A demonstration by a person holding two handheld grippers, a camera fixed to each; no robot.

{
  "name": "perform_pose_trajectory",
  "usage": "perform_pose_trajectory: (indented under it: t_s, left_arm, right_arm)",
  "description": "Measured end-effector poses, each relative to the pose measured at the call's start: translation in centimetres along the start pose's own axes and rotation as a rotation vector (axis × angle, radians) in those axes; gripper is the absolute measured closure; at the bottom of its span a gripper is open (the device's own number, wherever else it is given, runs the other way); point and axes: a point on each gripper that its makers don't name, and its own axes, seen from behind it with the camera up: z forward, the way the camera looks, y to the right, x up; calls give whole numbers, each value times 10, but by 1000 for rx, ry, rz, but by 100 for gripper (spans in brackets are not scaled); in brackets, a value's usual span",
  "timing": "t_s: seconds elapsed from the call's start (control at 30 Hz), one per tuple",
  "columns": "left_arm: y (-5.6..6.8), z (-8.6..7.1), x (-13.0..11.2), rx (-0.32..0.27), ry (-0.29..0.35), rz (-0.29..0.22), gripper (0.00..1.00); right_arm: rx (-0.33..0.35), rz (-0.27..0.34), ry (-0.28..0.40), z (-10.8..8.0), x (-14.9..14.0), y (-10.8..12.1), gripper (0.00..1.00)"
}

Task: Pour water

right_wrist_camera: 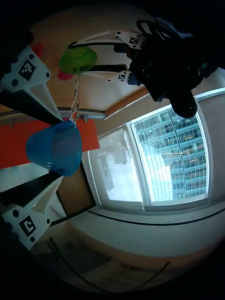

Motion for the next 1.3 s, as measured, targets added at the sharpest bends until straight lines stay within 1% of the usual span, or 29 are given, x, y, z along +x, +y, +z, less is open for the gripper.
perform_pose_trajectory:
  t_s: [0.27,0.57,0.87,1.3]
  left_arm:
    - [3,-1,3,-1,3,1,13]
    - [2,-1,0,3,-1,2,13]
    - [3,-1,4,2,5,0,13]
    - [1,-2,5,4,9,-3,13]
  right_arm:
    - [-4,-44,0,1,3,2,12]
    - [-8,-96,2,3,7,1,12]
    - [-14,-141,-1,5,9,3,12]
    - [-25,-218,-2,6,14,9,12]
